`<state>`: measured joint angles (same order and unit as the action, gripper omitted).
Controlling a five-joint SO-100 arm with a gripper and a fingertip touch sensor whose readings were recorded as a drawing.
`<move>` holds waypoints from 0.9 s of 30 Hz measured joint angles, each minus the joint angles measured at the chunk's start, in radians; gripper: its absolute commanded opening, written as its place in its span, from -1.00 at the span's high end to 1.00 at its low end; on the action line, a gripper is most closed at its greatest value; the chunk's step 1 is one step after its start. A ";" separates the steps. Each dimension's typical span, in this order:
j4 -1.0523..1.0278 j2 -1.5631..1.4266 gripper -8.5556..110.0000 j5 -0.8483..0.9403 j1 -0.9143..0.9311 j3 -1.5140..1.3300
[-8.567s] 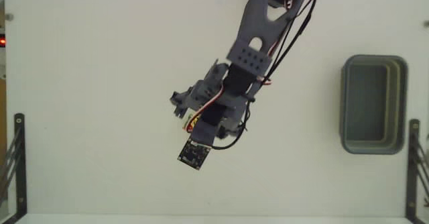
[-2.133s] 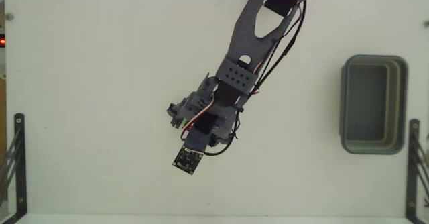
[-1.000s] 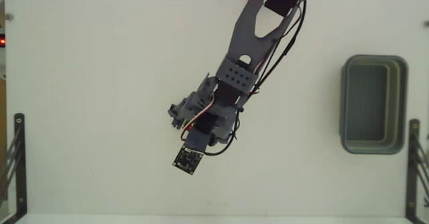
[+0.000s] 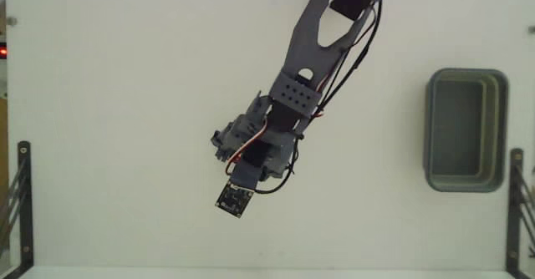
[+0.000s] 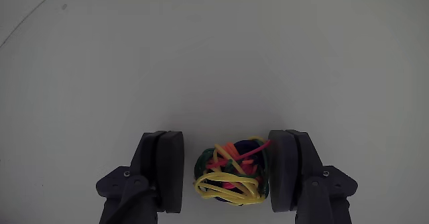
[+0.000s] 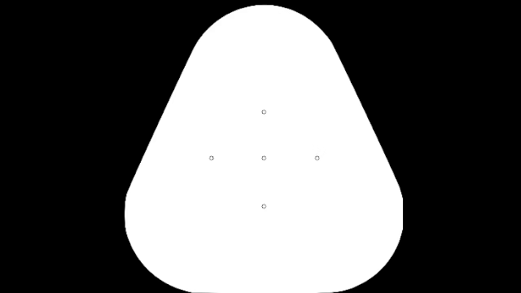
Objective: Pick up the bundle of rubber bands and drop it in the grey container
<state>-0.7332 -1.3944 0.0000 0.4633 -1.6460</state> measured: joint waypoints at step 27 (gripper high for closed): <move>0.000 0.000 -0.29 0.000 0.000 0.000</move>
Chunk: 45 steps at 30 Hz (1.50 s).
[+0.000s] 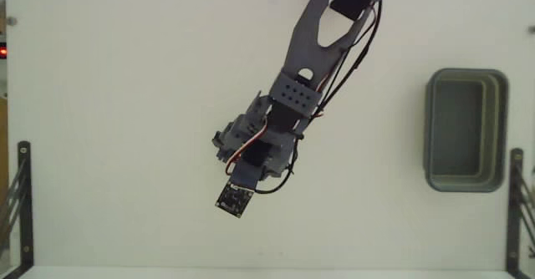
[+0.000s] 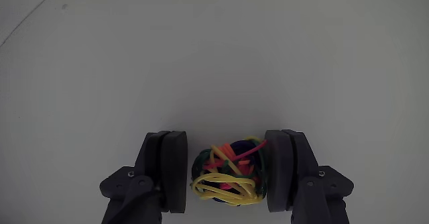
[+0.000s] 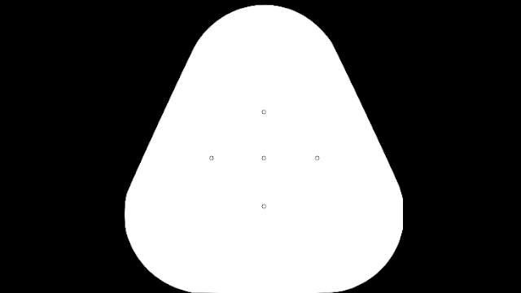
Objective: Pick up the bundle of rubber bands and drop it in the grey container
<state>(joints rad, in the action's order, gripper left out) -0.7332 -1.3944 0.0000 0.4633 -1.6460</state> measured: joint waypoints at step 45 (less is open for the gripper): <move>0.000 0.000 -0.09 0.000 0.000 0.000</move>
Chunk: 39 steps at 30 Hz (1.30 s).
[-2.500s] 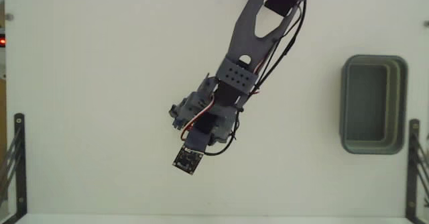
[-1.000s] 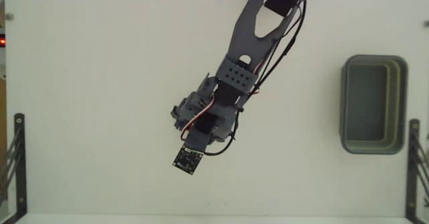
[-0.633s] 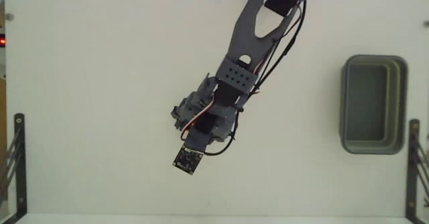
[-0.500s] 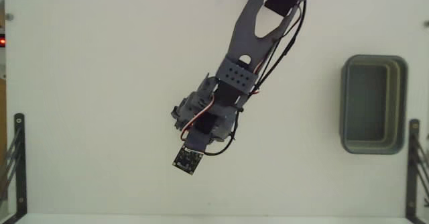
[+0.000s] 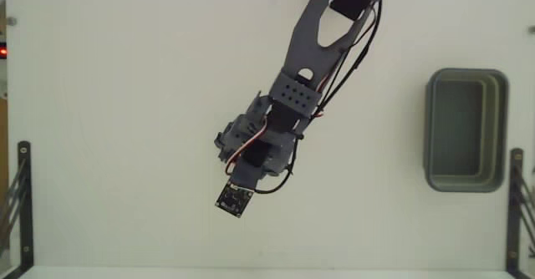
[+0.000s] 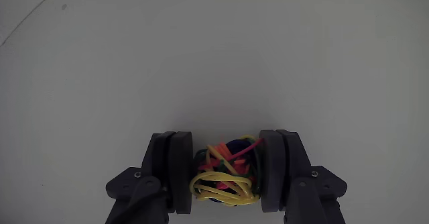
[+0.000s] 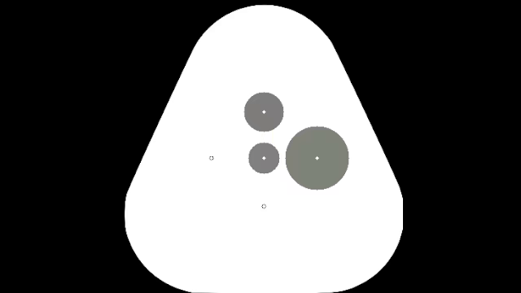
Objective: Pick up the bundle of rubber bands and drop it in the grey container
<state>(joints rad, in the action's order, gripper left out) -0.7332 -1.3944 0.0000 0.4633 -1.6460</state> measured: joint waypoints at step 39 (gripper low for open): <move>-0.115 0.000 -0.08 0.002 0.000 0.061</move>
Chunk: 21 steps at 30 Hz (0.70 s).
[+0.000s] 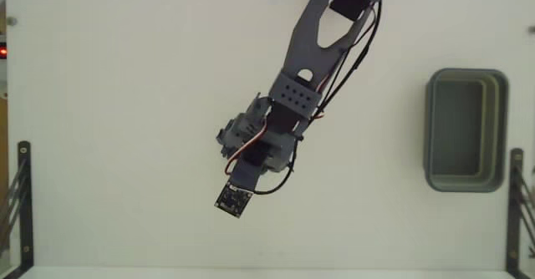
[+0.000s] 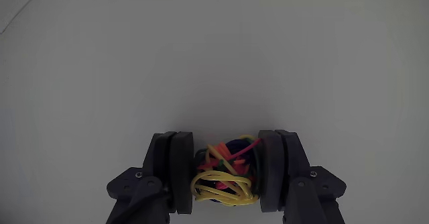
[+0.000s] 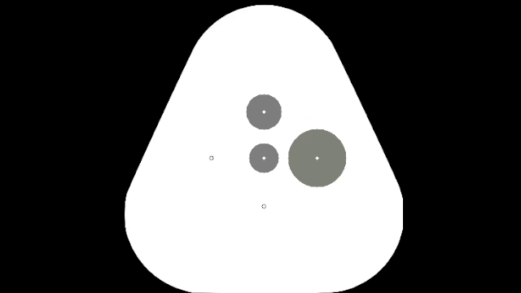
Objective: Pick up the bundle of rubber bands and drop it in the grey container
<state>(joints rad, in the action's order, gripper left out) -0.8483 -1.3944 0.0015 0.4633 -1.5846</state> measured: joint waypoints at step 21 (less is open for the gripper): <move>-0.216 0.000 -0.08 0.002 0.002 0.222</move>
<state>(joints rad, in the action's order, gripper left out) -1.0646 -1.3944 0.0031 0.4648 -1.3622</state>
